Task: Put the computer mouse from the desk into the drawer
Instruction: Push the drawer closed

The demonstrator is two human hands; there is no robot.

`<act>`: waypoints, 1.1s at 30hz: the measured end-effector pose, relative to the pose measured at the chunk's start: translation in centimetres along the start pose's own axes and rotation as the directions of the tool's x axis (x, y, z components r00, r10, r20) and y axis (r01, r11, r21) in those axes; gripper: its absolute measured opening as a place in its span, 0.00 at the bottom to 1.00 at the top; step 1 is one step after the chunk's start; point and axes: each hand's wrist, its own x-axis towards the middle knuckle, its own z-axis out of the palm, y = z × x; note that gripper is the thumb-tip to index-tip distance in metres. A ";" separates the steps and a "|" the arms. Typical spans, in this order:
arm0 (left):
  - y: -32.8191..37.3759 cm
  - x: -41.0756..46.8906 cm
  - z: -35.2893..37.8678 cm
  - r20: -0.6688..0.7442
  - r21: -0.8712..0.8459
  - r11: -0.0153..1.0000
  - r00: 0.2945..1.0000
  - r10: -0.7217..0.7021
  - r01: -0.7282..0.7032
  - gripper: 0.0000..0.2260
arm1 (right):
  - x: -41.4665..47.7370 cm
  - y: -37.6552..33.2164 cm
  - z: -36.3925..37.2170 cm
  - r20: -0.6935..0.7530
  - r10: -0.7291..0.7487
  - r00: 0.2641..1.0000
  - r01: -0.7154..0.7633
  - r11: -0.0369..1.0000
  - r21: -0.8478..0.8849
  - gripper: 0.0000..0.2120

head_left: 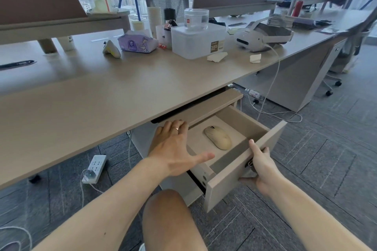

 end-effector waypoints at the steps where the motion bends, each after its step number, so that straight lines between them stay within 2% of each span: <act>1: -0.1 0.0 0.0 -0.006 0.002 1.000 1.000 0.006 -0.006 0.57 | 0.3 -0.1 0.4 0.006 0.003 1.000 -0.003 1.000 0.015 0.30; 4: -0.5 0.1 0.2 -0.044 0.002 1.000 0.999 0.024 -0.024 0.58 | 1.2 -0.3 1.8 0.027 0.033 0.999 -0.034 0.998 0.051 0.22; 8: -1.1 0.3 0.6 -0.074 0.011 0.999 0.996 0.043 -0.042 0.56 | 2.7 -0.9 3.9 0.017 0.057 0.998 -0.058 0.994 0.088 0.27; 11: -1.5 0.5 0.9 -0.118 0.040 0.996 0.990 0.079 -0.075 0.50 | 3.4 -1.3 5.6 0.032 0.069 0.997 -0.072 0.991 0.110 0.25; 17: -2.5 1.0 1.9 -0.230 0.058 0.988 0.961 0.152 -0.142 0.31 | 3.6 -2.0 8.5 0.077 0.063 0.995 -0.072 0.989 0.127 0.04; 18: -2.7 1.1 2.1 -0.244 0.061 0.987 0.956 0.162 -0.151 0.29 | 3.8 -2.0 8.9 0.082 0.061 0.995 -0.071 0.989 0.132 0.05; 22: -3.4 1.5 2.4 -0.275 0.050 0.984 0.945 0.179 -0.171 0.21 | 5.1 -2.1 10.6 0.104 0.050 0.993 -0.068 0.980 0.185 0.23; 24: -3.8 1.8 2.4 -0.273 0.044 0.982 0.943 0.191 -0.186 0.22 | 5.7 -2.1 11.3 0.120 0.041 0.992 -0.063 0.980 0.188 0.22; 28: -4.5 2.1 2.4 -0.292 0.031 0.977 0.933 0.212 -0.212 0.28 | 6.6 -2.3 12.6 0.149 0.018 0.989 -0.042 0.987 0.156 0.12; 33: -4.7 2.2 3.0 -0.338 0.020 0.974 0.916 0.217 -0.224 0.28 | 7.1 -2.4 13.2 0.128 0.010 0.992 -0.025 0.993 0.113 0.09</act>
